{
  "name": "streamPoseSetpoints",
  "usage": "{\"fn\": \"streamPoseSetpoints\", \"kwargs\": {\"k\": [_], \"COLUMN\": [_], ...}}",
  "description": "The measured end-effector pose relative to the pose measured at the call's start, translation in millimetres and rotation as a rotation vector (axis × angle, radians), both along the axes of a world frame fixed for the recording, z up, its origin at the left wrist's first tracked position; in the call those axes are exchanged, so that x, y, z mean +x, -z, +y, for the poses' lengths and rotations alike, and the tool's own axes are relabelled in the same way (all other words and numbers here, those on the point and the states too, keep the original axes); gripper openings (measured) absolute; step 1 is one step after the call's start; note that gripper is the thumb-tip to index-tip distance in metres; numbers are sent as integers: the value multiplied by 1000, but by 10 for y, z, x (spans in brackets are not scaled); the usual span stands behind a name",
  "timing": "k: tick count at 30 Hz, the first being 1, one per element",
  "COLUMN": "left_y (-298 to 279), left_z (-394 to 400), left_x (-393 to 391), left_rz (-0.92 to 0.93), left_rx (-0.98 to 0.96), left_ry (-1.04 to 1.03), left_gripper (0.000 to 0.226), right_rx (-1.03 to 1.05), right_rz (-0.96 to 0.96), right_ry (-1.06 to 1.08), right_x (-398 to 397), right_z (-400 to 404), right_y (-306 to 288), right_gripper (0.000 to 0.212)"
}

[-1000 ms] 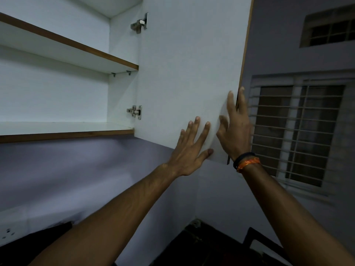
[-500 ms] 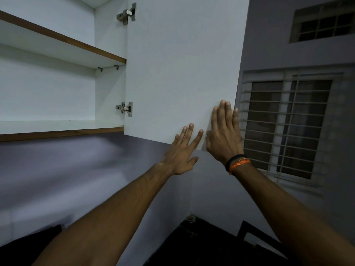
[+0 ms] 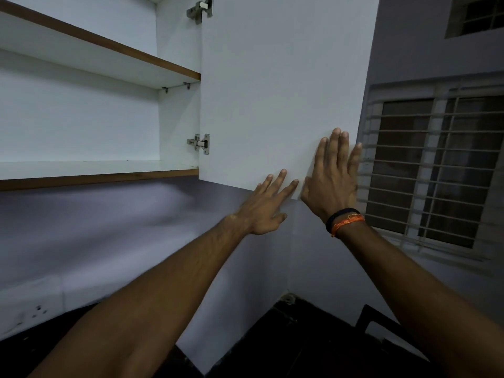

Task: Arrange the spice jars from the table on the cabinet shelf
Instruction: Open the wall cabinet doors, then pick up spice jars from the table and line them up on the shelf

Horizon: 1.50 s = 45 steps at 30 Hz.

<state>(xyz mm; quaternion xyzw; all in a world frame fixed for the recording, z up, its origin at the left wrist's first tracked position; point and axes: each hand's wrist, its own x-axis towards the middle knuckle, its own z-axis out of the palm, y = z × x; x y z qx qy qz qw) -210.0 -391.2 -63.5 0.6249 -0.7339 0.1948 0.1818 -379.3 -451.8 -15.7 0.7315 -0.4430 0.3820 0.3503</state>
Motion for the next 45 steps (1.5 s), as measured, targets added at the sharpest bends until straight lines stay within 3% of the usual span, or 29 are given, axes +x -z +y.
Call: {"fn": "streamPoseSetpoints", "kwargs": {"k": [5,13,20,27,38,45], "left_y": [102,279,413,724,1725,2611], "left_z": [276,1178,2078,3102,4189,4486], "left_x": [347,1119,1489,1589,1360,1076], "left_rz": [-6,34,7,112,415,626], "left_rx": [-9,-86,-140,-131,-59,136], "left_ry": [-110,-324,-512,-737,-1001,-1116], "left_gripper": [87,82,77,74,74,73], "right_rx": [67,102,245,431,702,788], "right_rz": [-51,-96,-76,-65,203,538], "right_ry": [-149,-728,-973,-1218,-1463,-1482], "right_x": [350,1257,1904,2492,2727,2574], "right_z": [234,797,1275,2031,3074,3360], "right_y": [45,326,607,1100,2230,3100], "right_gripper": [87,65,64,59,48,42]}}
